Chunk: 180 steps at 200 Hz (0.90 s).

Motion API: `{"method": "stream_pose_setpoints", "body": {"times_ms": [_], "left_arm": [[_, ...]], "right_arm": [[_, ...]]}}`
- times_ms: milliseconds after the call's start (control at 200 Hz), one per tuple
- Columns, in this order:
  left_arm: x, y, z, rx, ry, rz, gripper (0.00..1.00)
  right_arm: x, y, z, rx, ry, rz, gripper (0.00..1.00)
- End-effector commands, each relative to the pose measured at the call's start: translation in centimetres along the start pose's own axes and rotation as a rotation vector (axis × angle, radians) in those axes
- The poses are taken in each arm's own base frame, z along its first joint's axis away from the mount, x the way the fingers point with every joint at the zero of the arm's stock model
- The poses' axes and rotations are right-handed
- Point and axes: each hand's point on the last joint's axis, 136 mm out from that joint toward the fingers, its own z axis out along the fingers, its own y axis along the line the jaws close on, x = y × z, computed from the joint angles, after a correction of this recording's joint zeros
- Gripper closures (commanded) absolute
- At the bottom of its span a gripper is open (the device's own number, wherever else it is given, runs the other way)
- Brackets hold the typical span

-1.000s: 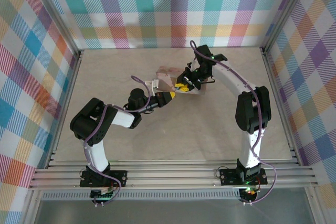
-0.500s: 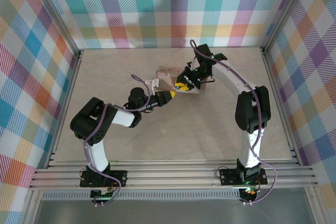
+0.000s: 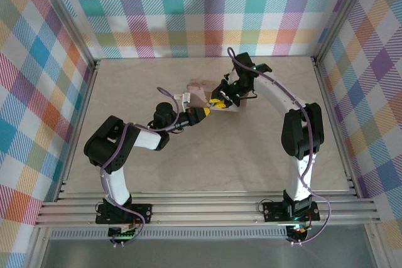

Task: Unlock the padlock with the key

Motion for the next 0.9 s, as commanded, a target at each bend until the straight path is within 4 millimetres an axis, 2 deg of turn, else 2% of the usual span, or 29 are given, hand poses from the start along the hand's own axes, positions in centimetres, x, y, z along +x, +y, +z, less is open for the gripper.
{"method": "stream_pose_setpoints", "body": {"times_ms": [0, 125, 460, 640, 895], "left_arm": [[-2.6, -2.3, 0.6, 0.089, -0.045, 0.054, 1.00], [-3.3, -3.4, 1.1, 0.133, -0.043, 0.058, 1.00], [-4.9, -3.4, 0.8, 0.187, -0.037, 0.014, 1.00], [-5.2, -4.4, 1.0, 0.234, -0.010, 0.006, 1.00], [-4.8, -4.8, 0.5, 0.147, -0.046, 0.164, 1.00]], "right_arm": [[1.4, 1.5, 0.1, -0.043, 0.046, -0.035, 1.00], [1.7, 1.2, 0.2, -0.030, 0.058, -0.041, 1.00], [2.7, 1.0, 0.6, -0.069, 0.096, -0.070, 1.00], [2.8, 1.0, 0.9, -0.089, 0.110, -0.083, 1.00], [3.1, 1.4, 0.8, -0.098, 0.137, -0.060, 1.00]]}}
